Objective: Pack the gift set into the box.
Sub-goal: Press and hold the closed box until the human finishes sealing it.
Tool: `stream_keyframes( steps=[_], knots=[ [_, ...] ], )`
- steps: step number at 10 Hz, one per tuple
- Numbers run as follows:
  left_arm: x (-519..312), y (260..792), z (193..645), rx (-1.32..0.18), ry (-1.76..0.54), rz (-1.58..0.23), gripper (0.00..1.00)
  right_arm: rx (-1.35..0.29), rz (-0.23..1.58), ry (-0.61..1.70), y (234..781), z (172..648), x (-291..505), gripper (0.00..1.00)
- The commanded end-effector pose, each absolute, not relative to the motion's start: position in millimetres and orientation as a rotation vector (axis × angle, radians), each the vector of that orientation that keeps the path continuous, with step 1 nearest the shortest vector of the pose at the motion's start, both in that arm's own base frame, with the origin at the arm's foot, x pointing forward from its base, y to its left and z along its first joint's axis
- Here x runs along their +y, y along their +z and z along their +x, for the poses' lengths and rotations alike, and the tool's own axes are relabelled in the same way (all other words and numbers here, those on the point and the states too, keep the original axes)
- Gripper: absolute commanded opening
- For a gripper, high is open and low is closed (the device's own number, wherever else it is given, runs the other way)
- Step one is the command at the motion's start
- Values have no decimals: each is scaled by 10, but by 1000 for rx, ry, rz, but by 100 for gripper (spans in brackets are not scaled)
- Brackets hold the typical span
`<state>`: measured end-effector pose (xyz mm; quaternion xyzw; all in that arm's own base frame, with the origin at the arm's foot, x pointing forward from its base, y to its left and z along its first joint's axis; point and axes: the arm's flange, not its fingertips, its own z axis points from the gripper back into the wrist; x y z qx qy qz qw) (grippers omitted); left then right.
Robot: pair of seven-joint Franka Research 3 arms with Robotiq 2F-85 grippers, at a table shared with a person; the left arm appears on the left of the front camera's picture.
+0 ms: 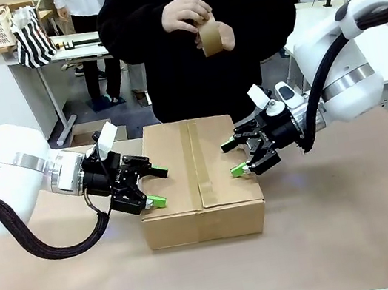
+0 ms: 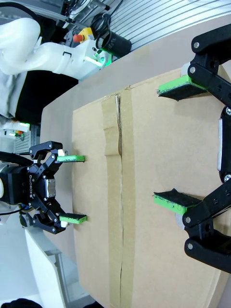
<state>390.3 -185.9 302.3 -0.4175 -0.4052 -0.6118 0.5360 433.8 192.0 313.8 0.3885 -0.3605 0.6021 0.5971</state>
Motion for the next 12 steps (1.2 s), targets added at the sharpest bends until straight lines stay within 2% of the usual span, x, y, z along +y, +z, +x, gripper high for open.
stream_keyframes(
  steps=[1,12],
  knots=[
    [-1855,3019,3893,-971,-1470,-982,100,-834,898,1398,3118,4330,1922,100],
    [-1855,3019,3893,-971,-1470,-982,100,-834,898,1398,3118,4330,1922,100]
  ],
)
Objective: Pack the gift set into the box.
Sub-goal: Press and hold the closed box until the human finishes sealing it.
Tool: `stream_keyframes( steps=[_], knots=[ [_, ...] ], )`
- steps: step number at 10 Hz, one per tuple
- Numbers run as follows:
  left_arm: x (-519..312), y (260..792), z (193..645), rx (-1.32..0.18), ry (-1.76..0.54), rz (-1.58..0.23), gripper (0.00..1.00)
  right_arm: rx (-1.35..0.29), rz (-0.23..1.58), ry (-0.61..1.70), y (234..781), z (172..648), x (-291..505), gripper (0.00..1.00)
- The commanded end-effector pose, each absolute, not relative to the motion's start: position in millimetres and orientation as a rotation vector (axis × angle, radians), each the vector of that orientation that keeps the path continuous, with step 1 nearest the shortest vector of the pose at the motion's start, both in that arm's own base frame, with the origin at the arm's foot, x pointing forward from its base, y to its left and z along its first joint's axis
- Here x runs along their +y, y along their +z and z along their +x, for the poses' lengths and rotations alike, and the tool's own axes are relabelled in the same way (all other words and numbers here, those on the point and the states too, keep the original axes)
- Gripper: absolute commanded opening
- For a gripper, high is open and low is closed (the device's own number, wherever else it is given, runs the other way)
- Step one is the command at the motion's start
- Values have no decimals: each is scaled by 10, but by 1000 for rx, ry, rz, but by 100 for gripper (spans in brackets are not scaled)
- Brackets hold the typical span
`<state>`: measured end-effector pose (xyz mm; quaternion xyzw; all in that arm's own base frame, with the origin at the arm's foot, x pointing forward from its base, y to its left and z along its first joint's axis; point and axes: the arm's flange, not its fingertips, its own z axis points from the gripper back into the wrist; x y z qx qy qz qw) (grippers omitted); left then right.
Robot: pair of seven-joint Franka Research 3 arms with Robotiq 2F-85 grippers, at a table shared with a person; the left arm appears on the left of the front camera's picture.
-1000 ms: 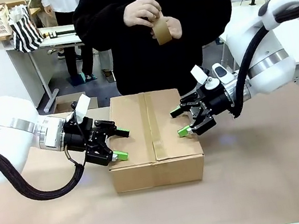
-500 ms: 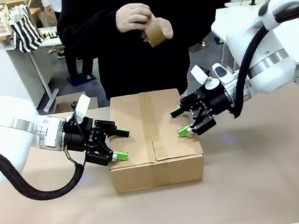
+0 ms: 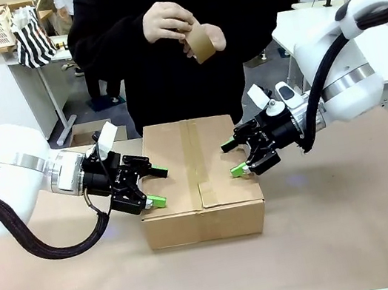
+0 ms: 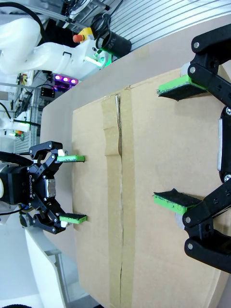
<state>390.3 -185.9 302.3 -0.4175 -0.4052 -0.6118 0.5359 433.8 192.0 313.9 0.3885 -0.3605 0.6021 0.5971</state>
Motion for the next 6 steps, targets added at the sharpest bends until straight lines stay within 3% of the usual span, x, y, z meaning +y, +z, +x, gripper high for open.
stream_keyframes(
  steps=[1,6],
  knots=[
    [-1855,3019,3893,-971,-1470,-982,100,-834,898,1398,3118,4330,1922,100],
    [-1855,3019,3893,-971,-1470,-982,100,-834,898,1398,3118,4330,1922,100]
  ],
)
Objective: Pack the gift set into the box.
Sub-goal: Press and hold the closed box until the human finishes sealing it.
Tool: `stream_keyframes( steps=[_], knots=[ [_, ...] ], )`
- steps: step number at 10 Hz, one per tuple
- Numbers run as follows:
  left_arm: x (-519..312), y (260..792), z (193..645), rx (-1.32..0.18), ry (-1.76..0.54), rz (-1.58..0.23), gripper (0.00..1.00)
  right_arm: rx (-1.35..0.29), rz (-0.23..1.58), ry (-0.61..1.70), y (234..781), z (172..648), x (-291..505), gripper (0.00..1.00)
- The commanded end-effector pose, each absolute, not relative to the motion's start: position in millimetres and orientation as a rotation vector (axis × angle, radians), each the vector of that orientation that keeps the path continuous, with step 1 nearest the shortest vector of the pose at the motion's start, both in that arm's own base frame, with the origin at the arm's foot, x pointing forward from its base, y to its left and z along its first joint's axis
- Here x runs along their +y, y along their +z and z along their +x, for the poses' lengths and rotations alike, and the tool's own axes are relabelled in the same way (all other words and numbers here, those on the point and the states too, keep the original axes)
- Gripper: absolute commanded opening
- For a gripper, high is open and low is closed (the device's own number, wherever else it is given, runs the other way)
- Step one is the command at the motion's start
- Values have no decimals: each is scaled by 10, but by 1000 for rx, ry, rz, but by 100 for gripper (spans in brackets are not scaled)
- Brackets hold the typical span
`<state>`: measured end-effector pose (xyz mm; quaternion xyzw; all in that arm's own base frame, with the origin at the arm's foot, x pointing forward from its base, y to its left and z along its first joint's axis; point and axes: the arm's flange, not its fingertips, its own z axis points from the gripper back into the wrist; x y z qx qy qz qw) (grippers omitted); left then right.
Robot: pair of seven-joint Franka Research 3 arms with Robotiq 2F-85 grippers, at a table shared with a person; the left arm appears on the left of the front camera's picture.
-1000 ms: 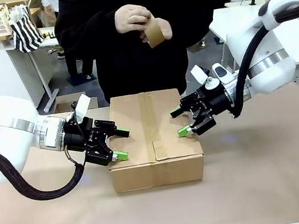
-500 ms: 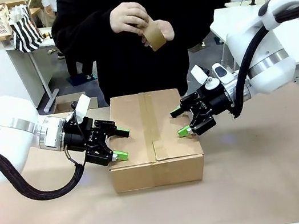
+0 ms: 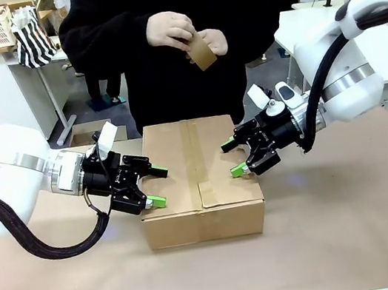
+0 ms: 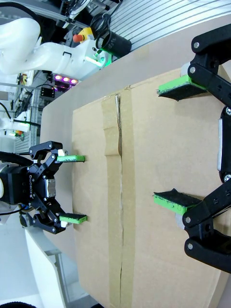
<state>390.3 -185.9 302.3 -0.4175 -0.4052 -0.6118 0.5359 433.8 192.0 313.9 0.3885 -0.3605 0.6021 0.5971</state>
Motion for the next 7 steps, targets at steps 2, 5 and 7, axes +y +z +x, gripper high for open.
stream_keyframes(
  steps=[2,5,7],
  knots=[
    [-1855,3019,3893,-971,-1470,-982,100,-834,898,1398,3118,4330,1922,100],
    [-1855,3019,3893,-971,-1470,-982,100,-834,898,1398,3118,4330,1922,100],
    [-1855,3019,3893,-971,-1470,-982,100,-834,898,1398,3118,4330,1922,100]
  ],
)
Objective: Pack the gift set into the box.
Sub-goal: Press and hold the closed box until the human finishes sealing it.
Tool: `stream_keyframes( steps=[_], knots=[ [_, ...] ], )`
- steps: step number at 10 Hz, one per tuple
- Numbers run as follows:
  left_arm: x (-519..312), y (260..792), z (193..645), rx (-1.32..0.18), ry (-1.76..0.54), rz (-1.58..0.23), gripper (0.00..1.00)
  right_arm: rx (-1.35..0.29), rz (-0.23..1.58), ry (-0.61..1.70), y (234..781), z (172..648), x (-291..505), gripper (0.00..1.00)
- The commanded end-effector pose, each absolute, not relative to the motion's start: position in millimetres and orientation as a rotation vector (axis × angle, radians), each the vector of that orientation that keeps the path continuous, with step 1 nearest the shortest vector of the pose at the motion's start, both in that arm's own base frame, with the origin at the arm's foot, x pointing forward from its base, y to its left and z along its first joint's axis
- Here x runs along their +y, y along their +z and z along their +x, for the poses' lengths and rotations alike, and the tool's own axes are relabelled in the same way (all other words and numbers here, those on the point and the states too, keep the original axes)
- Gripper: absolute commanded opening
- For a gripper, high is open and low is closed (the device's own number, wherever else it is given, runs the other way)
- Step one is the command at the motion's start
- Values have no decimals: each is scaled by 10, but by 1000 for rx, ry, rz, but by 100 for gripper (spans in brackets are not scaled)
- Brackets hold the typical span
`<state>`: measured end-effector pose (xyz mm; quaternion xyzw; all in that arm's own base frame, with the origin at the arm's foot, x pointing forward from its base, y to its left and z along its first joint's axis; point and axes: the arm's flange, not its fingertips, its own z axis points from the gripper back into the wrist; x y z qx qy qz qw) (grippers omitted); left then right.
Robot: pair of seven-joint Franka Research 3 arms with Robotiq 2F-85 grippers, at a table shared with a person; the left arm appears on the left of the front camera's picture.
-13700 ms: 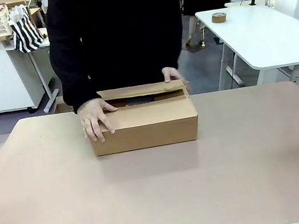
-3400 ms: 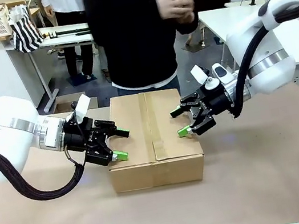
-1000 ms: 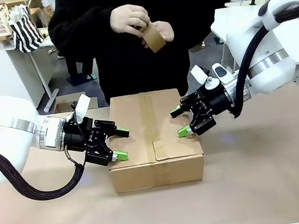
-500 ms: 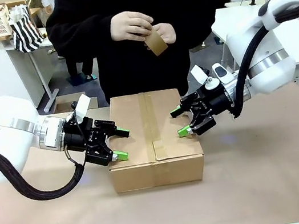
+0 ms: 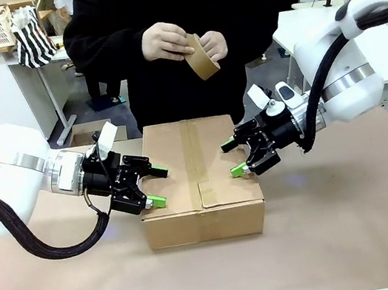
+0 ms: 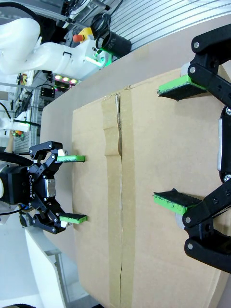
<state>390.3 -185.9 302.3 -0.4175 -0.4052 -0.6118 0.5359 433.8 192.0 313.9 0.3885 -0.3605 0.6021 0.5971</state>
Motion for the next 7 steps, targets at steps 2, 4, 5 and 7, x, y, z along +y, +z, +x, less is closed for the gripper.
stream_keyframes(
  steps=[2,4,5,7],
  knots=[
    [-1855,3019,3893,-971,-1470,-982,100,-834,898,1398,3118,4330,1922,100],
    [-1855,3019,3893,-971,-1470,-982,100,-834,898,1398,3118,4330,1922,100],
    [-1855,3019,3893,-971,-1470,-982,100,-834,898,1398,3118,4330,1922,100],
    [-1855,3019,3893,-971,-1470,-982,100,-834,898,1398,3118,4330,1922,100]
  ],
)
